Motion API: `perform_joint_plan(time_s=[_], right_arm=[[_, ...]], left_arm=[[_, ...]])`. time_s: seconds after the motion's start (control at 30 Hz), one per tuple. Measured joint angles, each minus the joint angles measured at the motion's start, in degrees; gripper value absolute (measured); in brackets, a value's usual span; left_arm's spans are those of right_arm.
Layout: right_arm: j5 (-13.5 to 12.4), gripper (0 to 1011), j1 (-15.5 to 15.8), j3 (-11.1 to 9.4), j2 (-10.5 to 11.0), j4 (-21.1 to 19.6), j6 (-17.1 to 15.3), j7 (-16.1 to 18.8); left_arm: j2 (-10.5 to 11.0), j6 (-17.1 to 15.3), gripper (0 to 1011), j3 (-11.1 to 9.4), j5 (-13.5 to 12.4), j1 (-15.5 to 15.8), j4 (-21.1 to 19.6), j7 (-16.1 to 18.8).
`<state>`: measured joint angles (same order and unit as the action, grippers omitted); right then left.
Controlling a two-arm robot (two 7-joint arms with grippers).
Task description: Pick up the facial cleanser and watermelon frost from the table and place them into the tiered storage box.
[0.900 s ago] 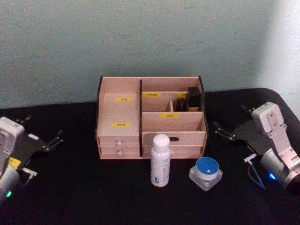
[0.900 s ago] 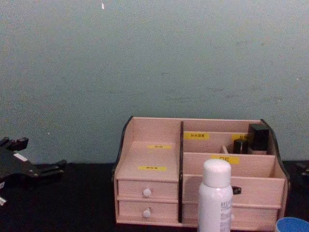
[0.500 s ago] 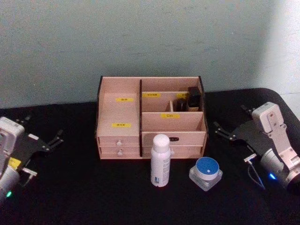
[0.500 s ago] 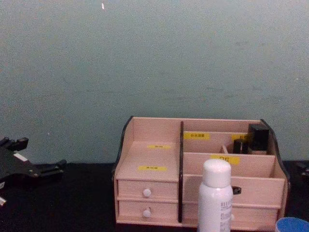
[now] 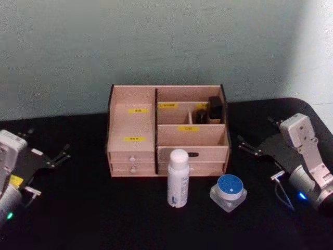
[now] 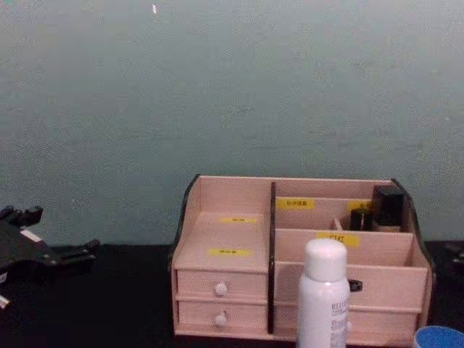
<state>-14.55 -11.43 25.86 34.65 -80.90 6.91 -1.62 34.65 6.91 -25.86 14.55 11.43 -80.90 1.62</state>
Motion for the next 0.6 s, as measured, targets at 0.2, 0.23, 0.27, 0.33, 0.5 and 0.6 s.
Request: perform_joint_plan(time_s=[0.2, 0.23, 0.27, 0.33, 0.5, 0.6], right_arm=[[0.0, 1003, 0.0, 0.0, 0.0, 0.0, 0.0, 0.0], [0.0, 1002, 0.0, 0.0, 0.0, 0.0, 0.0, 0.0], [0.0, 1003, 0.0, 0.0, 0.0, 0.0, 0.0, 0.0], [0.0, 1003, 0.0, 0.0, 0.0, 0.0, 0.0, 0.0], [0.0, 1002, 0.0, 0.0, 0.0, 0.0, 0.0, 0.0], [0.0, 1003, 0.0, 0.0, 0.0, 0.0, 0.0, 0.0]], left_arm=[[0.0, 0.0, 1002, 0.0, 0.0, 0.0, 0.0, 0.0], [0.0, 0.0, 1002, 0.0, 0.0, 0.0, 0.0, 0.0], [0.0, 0.0, 1001, 0.0, 0.0, 0.0, 0.0, 0.0], [0.0, 0.0, 1001, 0.0, 0.0, 0.0, 0.0, 0.0], [0.0, 0.0, 1001, 0.0, 0.0, 0.0, 0.0, 0.0], [0.0, 0.0, 1001, 0.0, 0.0, 0.0, 0.0, 0.0]])
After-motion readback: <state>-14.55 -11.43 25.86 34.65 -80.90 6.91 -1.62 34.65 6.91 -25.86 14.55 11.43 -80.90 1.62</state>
